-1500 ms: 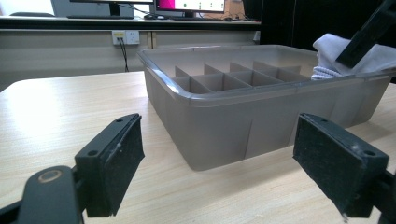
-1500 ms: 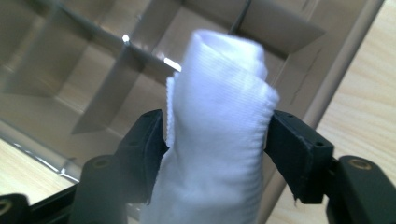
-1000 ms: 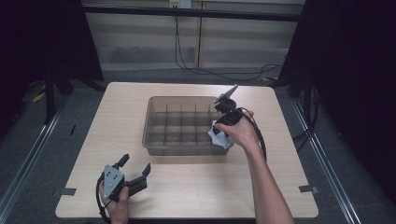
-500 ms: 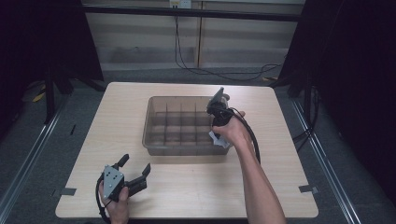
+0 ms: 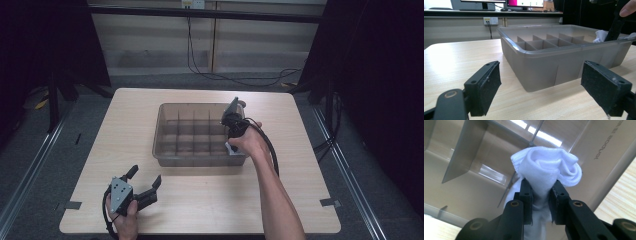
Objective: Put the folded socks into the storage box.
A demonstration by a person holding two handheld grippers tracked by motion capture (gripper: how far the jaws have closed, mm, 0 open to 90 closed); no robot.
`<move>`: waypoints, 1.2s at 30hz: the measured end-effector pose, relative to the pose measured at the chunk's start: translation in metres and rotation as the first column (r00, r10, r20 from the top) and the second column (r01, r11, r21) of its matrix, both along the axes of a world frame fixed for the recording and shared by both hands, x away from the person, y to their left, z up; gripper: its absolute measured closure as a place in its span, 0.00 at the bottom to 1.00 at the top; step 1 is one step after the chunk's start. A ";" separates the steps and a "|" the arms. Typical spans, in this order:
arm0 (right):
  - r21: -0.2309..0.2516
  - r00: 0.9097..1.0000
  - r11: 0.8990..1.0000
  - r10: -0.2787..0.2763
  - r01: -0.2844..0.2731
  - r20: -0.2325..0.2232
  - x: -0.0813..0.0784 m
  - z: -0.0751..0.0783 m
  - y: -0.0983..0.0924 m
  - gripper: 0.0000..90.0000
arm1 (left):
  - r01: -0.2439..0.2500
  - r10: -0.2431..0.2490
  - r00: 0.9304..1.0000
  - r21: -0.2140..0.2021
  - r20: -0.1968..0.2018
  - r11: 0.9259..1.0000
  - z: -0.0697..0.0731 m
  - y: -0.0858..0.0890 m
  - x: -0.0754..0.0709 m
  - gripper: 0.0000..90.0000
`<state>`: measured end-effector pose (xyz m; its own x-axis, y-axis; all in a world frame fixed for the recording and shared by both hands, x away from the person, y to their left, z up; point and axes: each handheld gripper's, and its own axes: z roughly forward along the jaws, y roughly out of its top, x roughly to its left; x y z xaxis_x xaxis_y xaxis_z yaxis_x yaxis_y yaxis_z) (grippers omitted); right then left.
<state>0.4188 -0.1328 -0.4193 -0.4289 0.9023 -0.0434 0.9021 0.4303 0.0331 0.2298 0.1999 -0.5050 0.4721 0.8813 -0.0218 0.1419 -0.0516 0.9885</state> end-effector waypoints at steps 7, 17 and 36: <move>0.014 0.999 1.000 -0.022 0.022 -0.038 0.002 -0.017 -0.003 0.83 | -0.001 0.001 1.000 -0.012 0.002 1.000 0.000 0.000 0.000 0.18; -0.018 0.999 1.000 -0.007 0.006 -0.050 0.005 -0.025 0.002 0.84 | -0.003 0.003 1.000 -0.005 -0.002 1.000 0.000 -0.001 0.000 0.18; 0.034 1.000 0.999 0.020 -0.021 0.019 -0.006 -0.013 -0.003 0.67 | 0.005 -0.005 1.000 -0.002 -0.010 1.000 0.000 -0.001 0.001 0.18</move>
<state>0.4128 -0.1357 -0.4321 -0.4467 0.8944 -0.0206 0.8922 0.4471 0.0647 0.2312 0.1994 -0.5049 0.4767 0.8786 -0.0283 0.1512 -0.0502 0.9872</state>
